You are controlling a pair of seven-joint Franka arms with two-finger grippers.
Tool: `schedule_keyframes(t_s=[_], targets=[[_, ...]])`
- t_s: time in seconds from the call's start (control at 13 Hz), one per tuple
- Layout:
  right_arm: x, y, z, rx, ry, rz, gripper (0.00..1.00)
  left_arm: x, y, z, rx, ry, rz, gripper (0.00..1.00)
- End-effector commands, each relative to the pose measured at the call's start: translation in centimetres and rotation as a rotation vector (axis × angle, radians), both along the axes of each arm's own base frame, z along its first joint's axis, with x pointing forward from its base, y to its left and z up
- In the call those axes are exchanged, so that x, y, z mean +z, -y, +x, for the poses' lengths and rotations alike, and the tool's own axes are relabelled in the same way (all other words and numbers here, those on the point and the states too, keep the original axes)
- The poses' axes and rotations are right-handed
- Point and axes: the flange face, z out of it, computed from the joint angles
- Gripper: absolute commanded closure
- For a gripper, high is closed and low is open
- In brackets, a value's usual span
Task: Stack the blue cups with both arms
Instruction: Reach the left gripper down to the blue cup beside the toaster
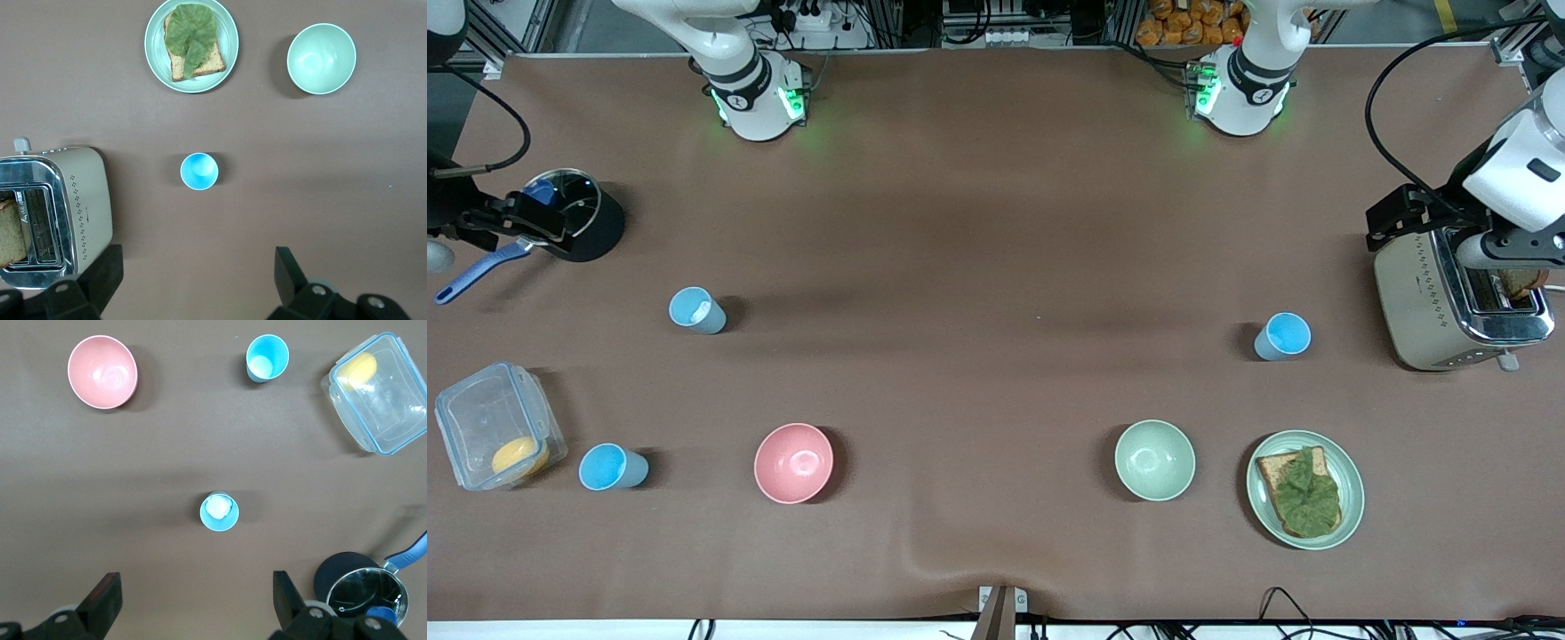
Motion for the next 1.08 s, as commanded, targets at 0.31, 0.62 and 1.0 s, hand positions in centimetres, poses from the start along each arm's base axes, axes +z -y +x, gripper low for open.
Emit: schedule_keyframes(t_s=[0.31,0.62,1.0], targets=[[0.3,0.0,-0.7,-0.015,-0.001,-0.014,0.0,-0.9,-0.8,0.6,0.012,-0.02,-0.013,0.0],[0.3,0.1,-0.7,-0.016,-0.006,-0.014,0.0,-6.7,-2.1,3.4,0.037,-0.02,-0.017,0.0],[0.2,0.3,-0.7,-0.019,-0.007,-0.014,0.0,-18.5,-3.9,2.8,0.064,0.05,-0.022,0.0]])
